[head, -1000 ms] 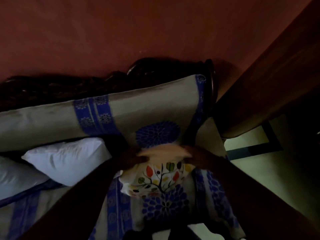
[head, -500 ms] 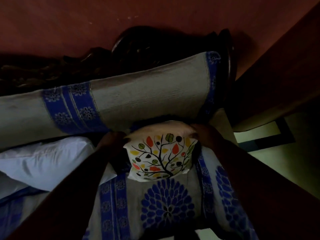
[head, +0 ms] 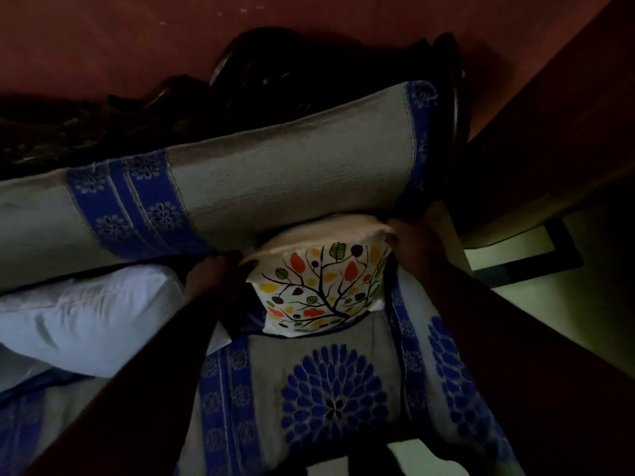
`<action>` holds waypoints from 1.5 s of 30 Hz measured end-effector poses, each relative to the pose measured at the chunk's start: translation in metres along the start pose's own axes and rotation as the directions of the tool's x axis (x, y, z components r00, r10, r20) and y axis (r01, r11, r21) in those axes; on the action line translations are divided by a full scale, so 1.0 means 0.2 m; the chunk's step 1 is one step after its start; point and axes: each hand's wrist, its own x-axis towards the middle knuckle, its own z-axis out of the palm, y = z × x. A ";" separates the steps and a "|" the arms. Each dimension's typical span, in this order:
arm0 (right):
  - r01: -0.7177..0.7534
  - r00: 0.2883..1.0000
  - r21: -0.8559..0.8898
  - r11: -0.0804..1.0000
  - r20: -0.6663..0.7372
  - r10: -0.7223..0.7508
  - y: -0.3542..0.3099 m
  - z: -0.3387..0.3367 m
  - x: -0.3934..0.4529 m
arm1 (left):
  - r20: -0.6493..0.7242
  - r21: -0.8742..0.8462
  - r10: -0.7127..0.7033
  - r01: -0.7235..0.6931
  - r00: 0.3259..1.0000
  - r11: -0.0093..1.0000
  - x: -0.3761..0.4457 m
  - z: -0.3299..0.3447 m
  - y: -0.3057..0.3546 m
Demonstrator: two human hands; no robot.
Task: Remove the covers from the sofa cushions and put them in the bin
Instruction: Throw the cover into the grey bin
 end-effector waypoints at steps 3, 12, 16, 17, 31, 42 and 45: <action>-0.065 0.998 0.094 0.993 -0.018 0.067 0.03 0.05 -0.04 | -0.023 -0.023 -0.001 0.000 1.000 1.000 -0.03 -0.01 0.02; -0.091 0.994 0.628 0.773 0.010 0.110 -0.19 -0.26 -0.23 | -0.112 -0.523 -0.079 0.008 0.991 0.853 -0.29 -0.23 0.15; -0.114 0.987 0.819 0.562 0.029 0.157 -0.28 -0.41 -0.55 | -0.183 -0.784 -0.063 -0.107 0.981 0.611 -0.63 -0.33 0.21; -0.109 0.985 0.846 0.522 0.019 0.174 -0.29 -0.45 -0.64 | -0.163 -0.834 -0.057 -0.107 0.985 0.542 -0.73 -0.36 0.23; 0.214 0.797 0.924 0.318 -0.353 0.490 -0.26 -0.80 -2.47 | -0.264 -0.872 0.537 -0.436 0.801 0.222 -2.21 -0.57 0.50; 0.327 0.401 0.879 0.348 -0.462 0.791 0.22 -0.93 -3.92 | -0.172 -0.800 0.897 -0.590 0.406 0.113 -3.37 -0.38 1.06; 0.321 0.311 0.875 0.363 -0.460 0.832 0.41 -0.89 -4.26 | -0.131 -0.796 0.941 -0.599 0.311 0.087 -3.67 -0.24 1.22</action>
